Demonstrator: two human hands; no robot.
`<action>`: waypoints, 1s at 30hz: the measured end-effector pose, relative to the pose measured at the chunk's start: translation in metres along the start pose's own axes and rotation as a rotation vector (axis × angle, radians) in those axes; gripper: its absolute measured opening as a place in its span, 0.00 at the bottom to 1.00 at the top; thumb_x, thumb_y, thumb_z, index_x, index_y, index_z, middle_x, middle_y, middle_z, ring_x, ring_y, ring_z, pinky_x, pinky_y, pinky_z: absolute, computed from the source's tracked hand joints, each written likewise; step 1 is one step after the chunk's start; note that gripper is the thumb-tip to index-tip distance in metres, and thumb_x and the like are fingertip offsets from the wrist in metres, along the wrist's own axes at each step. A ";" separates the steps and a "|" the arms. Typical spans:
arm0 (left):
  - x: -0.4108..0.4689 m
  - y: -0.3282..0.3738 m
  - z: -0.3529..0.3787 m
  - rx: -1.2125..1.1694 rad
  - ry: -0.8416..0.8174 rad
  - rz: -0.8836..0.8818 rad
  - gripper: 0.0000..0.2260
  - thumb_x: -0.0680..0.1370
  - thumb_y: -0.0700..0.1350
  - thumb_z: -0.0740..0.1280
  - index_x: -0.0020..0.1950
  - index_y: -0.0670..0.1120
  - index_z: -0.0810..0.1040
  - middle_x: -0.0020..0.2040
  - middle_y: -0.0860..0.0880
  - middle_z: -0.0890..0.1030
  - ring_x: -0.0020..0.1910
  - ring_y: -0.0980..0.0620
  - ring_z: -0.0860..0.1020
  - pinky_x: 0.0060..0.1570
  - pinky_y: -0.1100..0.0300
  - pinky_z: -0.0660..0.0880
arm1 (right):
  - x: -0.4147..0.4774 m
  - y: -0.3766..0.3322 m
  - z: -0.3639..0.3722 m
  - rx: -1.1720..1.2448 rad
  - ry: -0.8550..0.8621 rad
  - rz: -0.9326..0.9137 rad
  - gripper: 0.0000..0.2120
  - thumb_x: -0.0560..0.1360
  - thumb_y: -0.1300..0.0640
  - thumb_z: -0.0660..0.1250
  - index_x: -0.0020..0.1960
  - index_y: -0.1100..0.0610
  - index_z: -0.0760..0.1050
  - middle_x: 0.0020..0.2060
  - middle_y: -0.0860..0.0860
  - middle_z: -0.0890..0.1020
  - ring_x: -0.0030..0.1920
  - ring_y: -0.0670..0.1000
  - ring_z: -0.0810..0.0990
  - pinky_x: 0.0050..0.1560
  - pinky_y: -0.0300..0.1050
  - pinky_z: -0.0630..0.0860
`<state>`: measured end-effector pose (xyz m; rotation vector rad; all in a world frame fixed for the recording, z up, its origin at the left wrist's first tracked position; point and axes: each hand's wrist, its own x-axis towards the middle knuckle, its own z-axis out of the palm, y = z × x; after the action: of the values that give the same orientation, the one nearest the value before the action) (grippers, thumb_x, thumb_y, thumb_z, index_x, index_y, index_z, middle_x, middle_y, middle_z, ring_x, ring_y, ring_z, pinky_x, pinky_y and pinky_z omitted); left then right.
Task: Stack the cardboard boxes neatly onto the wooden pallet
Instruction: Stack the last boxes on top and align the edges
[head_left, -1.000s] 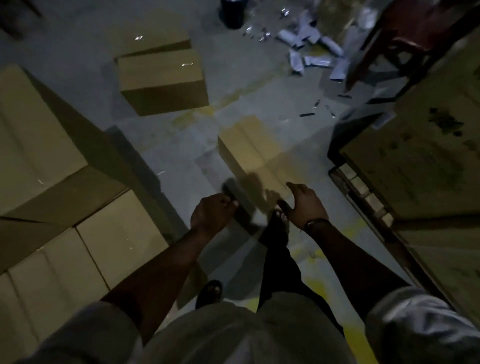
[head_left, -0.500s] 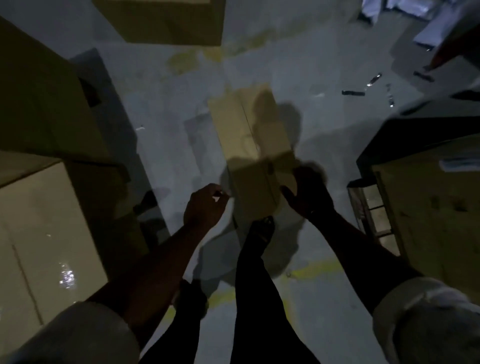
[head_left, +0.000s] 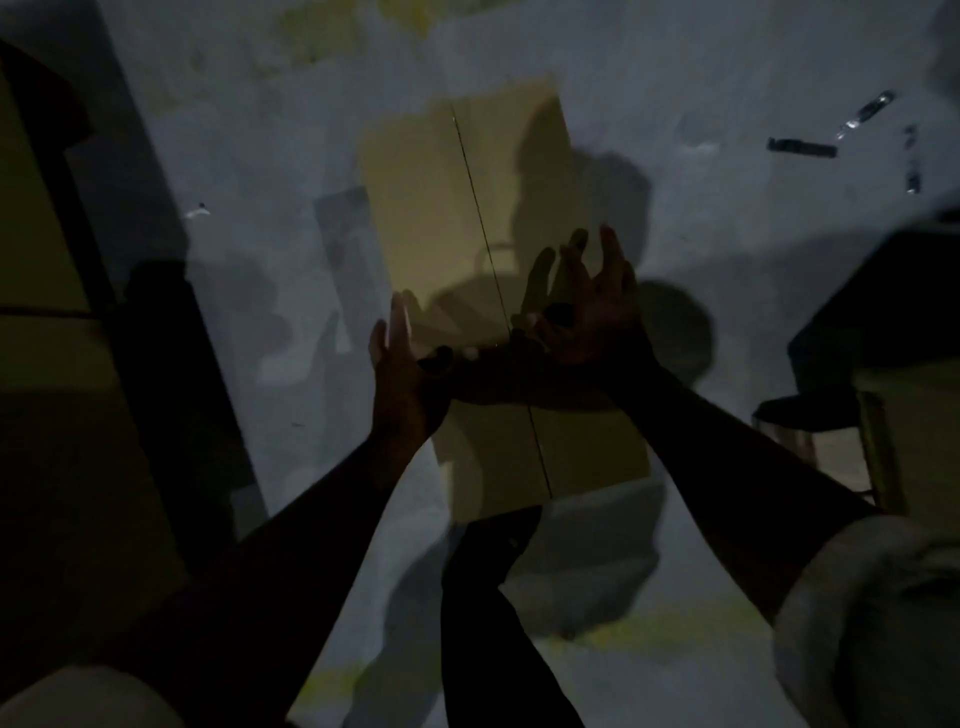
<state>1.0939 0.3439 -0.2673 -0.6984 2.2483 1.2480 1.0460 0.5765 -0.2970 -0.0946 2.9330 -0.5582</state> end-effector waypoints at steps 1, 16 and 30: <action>0.005 -0.002 0.006 -0.007 -0.027 0.034 0.43 0.76 0.48 0.76 0.83 0.53 0.51 0.82 0.51 0.48 0.74 0.61 0.53 0.60 0.81 0.63 | 0.001 0.002 0.005 0.013 -0.009 -0.015 0.44 0.74 0.29 0.60 0.77 0.59 0.65 0.77 0.67 0.60 0.72 0.72 0.65 0.61 0.63 0.75; -0.209 0.070 -0.134 0.074 0.112 -0.073 0.54 0.60 0.78 0.70 0.80 0.66 0.51 0.82 0.50 0.53 0.78 0.36 0.55 0.74 0.38 0.60 | -0.115 -0.163 -0.177 -0.044 0.089 -0.124 0.32 0.72 0.28 0.61 0.69 0.45 0.73 0.75 0.52 0.66 0.68 0.65 0.68 0.62 0.62 0.69; -0.633 -0.009 -0.357 0.031 0.617 0.003 0.45 0.65 0.73 0.72 0.79 0.62 0.62 0.81 0.49 0.56 0.77 0.38 0.57 0.72 0.38 0.61 | -0.413 -0.458 -0.337 0.071 0.120 -0.385 0.31 0.72 0.29 0.62 0.69 0.44 0.74 0.75 0.48 0.66 0.69 0.64 0.65 0.65 0.60 0.68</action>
<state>1.5240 0.1589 0.2883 -1.1967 2.7380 1.0963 1.4130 0.3101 0.2398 -0.6491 3.0196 -0.7420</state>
